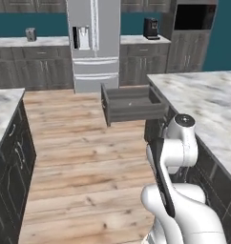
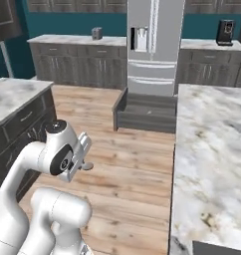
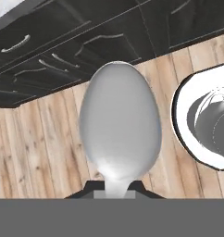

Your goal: Organize the utensils by type. Pick up the wooden spoons from the counter and place them in the open cabinet. Then pick up the metallic utensils from the counter and place them in the open drawer.

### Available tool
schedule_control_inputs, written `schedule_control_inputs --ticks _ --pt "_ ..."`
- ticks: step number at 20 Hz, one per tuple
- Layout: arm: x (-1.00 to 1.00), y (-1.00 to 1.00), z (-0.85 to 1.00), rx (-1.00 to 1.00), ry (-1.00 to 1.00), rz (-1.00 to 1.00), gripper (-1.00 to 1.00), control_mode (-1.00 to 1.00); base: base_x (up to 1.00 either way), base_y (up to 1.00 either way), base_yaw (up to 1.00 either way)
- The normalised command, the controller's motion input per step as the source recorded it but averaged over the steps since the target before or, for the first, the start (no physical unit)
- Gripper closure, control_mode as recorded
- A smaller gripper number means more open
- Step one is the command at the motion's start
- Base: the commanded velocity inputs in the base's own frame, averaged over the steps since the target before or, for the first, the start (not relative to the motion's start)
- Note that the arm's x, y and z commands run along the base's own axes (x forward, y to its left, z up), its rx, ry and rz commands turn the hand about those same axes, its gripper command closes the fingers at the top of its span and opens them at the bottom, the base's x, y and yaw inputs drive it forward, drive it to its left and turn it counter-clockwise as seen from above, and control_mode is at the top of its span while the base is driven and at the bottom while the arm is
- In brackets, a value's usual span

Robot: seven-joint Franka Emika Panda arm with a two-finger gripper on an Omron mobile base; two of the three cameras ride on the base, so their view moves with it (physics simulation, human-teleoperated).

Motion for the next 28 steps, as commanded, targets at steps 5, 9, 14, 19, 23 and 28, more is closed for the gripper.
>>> schedule_control_inputs --ticks 5,9,14,19,23,28 --pt "0.0 0.0 0.0 0.0 0.0 0.0 1.0 1.0 0.98 -0.55 0.25" --pt "0.0 0.0 0.0 0.0 0.0 0.0 1.0 1.0 0.85 -0.42 0.18" --pt "0.0 0.0 0.0 0.0 0.0 0.0 1.0 1.0 0.77 -0.2 0.08" --pt "0.0 0.0 0.0 0.0 0.0 0.0 1.0 1.0 0.67 -0.23 0.05" --pt "0.0 0.0 0.0 0.0 0.0 0.0 1.0 1.0 0.65 -0.2 0.02" --pt "0.0 0.0 0.0 0.0 0.0 0.0 1.0 1.0 0.59 -0.19 0.01"
